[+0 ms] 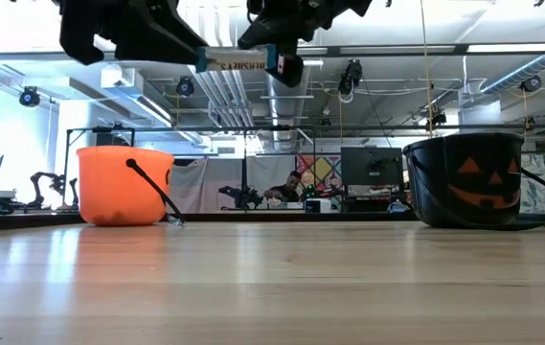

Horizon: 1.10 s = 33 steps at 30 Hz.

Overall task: Sort candy by brand, put in halloween buckets
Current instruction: Put the white chocolate bar into the orange bucket

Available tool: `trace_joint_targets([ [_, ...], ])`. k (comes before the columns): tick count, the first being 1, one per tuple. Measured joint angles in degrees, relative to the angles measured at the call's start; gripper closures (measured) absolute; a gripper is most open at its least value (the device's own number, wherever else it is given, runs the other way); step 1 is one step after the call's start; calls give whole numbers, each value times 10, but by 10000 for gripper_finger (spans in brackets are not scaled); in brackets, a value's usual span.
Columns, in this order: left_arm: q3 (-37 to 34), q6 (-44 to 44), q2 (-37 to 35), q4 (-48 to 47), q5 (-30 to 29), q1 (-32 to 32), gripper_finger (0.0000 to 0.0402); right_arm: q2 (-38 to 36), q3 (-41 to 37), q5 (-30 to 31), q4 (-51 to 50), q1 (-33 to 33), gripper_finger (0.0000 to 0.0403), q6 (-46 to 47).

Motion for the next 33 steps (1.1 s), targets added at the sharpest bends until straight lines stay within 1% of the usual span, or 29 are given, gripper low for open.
trace_joint_targets([
  [8, -14, 17, 1, 60, -10, 0, 227, 0, 0, -3, 19, 0, 394, 8],
  [13, -14, 29, 4, 66, -10, 0, 246, 0, 0, -4, 26, 0, 394, 8],
  [15, -14, 29, 4, 66, -10, 0, 264, 0, 0, -11, 26, 0, 394, 7],
  [17, -14, 30, 4, 66, -10, 0, 291, 0, 0, -15, 30, 0, 394, 7],
  [19, -14, 30, 4, 67, -10, 0, 329, 0, 0, -15, 31, 0, 394, 7],
  [21, -14, 30, 4, 67, -11, 0, 375, 0, 0, -15, 35, 0, 394, 7],
  [22, -14, 30, 4, 68, -10, 0, 386, 0, 0, -15, 40, 1, 394, 7],
  [26, -14, 30, 3, 69, -16, 0, 391, 0, 0, 7, 62, 1, 388, 10],
  [29, -14, 30, 3, 68, -22, 0, 396, 0, 0, 26, 59, -6, 367, 10],
  [31, -13, 30, 1, 57, -49, 0, 397, -1, 0, 52, 57, -13, 345, 5],
  [32, -9, 30, -3, 32, -82, 0, 397, -4, 0, 75, 53, -18, 333, 2],
  [33, -3, 24, -7, -2, -133, 0, 398, -7, 0, 107, 46, -22, 321, 1],
])
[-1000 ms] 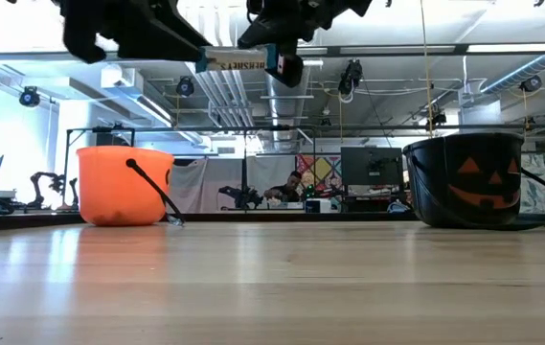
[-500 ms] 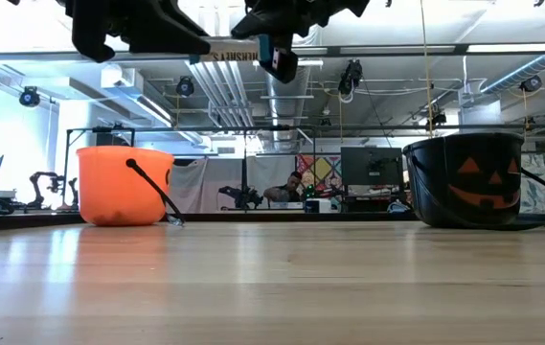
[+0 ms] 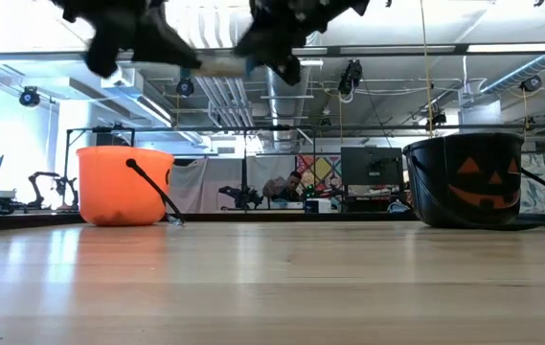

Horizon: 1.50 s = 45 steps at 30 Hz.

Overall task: Sort candy by brand, put in halloween buckets
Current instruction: Put the white chocolate bar into the orange bucket, then return to Home Position

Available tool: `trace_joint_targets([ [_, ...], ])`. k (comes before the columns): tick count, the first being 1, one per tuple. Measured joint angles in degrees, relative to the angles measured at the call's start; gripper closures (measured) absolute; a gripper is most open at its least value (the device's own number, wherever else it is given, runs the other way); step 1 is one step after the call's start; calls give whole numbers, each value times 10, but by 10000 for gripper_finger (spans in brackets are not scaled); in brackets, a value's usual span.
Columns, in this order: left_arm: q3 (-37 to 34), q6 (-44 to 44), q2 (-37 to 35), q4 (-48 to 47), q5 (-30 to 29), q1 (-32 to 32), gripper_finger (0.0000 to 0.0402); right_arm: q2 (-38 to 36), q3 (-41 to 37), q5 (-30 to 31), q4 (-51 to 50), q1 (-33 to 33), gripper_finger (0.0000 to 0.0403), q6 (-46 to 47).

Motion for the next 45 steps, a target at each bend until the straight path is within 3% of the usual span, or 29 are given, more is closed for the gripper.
trace_joint_targets([
  [3, 27, -42, -28, -130, -148, 34, 399, -10, 0, 88, -16, -12, 285, -16],
  [5, 57, -114, -51, -242, -153, 91, 399, -12, 0, 126, -16, -19, 266, -30],
  [10, 134, -335, -60, -491, -17, 328, 400, -9, 0, 136, -6, -29, 231, -47],
  [14, 159, -378, -40, -530, 157, 491, 400, -6, 0, 136, -7, -29, 218, -58],
  [17, 159, -376, -23, -527, 203, 558, 384, -5, 0, 136, -7, -28, 216, -62],
  [21, 157, -362, -9, -542, 202, 574, 328, -5, -2, 135, -8, -28, 215, -65],
  [27, 161, -369, -14, -535, 194, 559, 232, -5, -7, 135, -5, -27, 215, -99],
  [30, 148, -392, -51, -523, 202, 515, 204, -12, -45, 131, 18, -15, 215, -118],
  [34, 78, -379, -153, -389, 213, 371, 192, -63, -169, 98, 139, 9, 215, -145],
  [37, -13, -345, -258, -221, 207, 216, 191, -125, -291, 67, 283, 25, 215, -185],
  [41, -111, -265, -377, -50, 101, 30, 196, -213, -422, 74, 428, 37, 216, -177],
  [45, -150, -250, -455, -16, 6, -82, 201, -305, -500, 77, 467, 37, 216, -155],
])
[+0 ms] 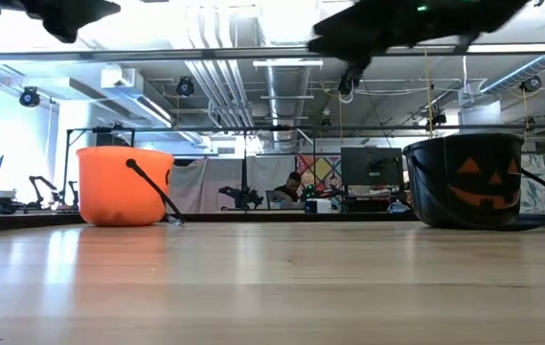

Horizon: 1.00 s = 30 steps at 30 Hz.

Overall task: Sort candy by brand, put in halloween buckets
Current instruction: Return to Home Position

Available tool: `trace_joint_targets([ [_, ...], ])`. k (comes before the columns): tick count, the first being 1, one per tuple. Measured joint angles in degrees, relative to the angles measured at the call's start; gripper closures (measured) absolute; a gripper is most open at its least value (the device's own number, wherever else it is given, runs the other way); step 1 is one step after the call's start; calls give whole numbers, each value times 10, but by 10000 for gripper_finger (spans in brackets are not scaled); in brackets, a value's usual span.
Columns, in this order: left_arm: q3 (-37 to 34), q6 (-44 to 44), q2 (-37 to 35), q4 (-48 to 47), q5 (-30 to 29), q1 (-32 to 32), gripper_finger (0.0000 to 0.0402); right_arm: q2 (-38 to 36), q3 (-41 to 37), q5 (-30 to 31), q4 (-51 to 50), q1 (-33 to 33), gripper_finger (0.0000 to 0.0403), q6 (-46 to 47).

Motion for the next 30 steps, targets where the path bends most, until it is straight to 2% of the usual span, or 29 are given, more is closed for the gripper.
trace_joint_targets([
  [4, -29, 32, -39, 45, -23, -54, 201, -88, -60, 0, 0, 22, 216, 6],
  [8, -72, 65, -68, 93, -23, -67, 201, -176, -129, 27, 47, 45, 216, 4],
  [12, -140, 95, -100, 214, -23, -67, 201, -248, -189, 32, 66, 61, 216, 8],
  [16, -202, 140, -128, 326, 18, -67, 201, -302, -245, 60, 109, 78, 216, -3],
  [22, -255, 151, -169, 347, 22, -67, 201, -379, -330, 60, 214, 104, 216, -39],
  [26, -255, 137, -184, 314, -27, -67, 201, -419, -375, 48, 245, 119, 216, -86],
  [30, -255, 149, -190, 316, -120, -67, 201, -469, -412, 25, 302, 124, 218, -111],
])
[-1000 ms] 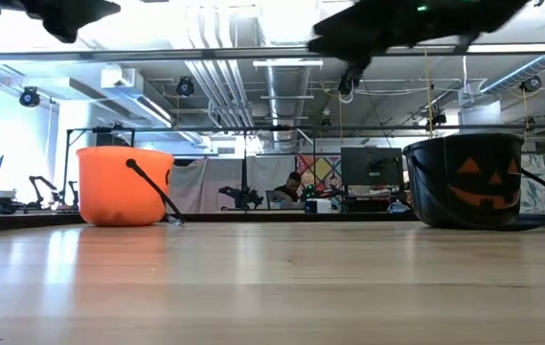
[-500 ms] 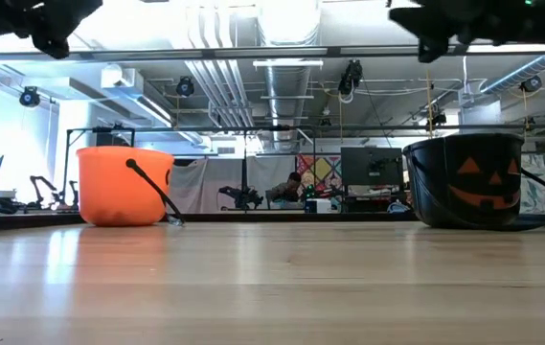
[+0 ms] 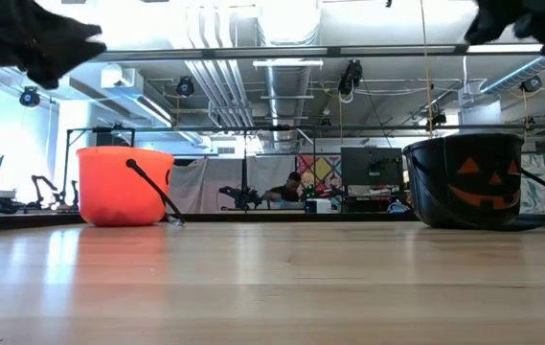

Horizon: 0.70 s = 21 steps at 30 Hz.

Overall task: Sort candy by brand, put in halloween buckets
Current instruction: Return to Home Position

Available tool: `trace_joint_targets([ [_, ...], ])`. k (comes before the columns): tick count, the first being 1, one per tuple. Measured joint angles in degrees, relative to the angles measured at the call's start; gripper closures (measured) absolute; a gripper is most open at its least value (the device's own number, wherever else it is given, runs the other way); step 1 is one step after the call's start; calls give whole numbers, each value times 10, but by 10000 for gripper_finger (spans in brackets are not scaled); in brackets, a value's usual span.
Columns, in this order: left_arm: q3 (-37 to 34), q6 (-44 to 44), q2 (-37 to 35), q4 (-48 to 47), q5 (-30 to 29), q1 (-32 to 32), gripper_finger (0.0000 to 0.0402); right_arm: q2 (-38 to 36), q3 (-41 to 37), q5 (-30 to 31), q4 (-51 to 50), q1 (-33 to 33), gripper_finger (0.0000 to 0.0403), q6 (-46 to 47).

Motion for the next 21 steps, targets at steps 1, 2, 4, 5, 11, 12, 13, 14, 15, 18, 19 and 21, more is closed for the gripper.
trace_joint_targets([
  [1, 0, 1, 0, 1, -22, 0, 201, -14, 0, -15, -2, 1, 221, 0],
  [2, 0, 2, -1, 1, -44, 0, 201, -29, -1, -26, -2, 1, 225, 1],
  [4, 0, 2, 1, -1, -72, 0, 201, -54, -1, -41, -4, 1, 236, 4],
  [5, 0, 2, 3, -4, -79, 0, 201, -66, -1, -41, -11, 1, 241, 5],
  [11, 5, 2, 15, -6, -79, 0, 201, -102, -1, -41, -65, 1, 267, 2],
  [12, 5, 2, 16, -6, -79, 0, 201, -103, -1, -41, -64, 1, 269, 2],
  [13, 5, 2, 17, -6, -79, 0, 201, -103, -1, -41, -64, 1, 271, 2],
  [14, 5, 2, 19, -6, -79, 0, 201, -103, -1, -41, -67, 1, 273, 2],
  [15, 5, 2, 20, -6, -79, 0, 201, -102, -1, -41, -72, 1, 275, 2],
  [18, 5, 2, 24, -6, -78, 0, 201, -102, -1, -41, -74, 1, 278, 2],
  [19, 5, 2, 26, -6, -79, 0, 201, -102, -1, -41, -74, 1, 278, 2],
  [21, 5, 2, 28, -6, -78, 0, 201, -100, -1, -41, -74, 1, 276, -2],
])
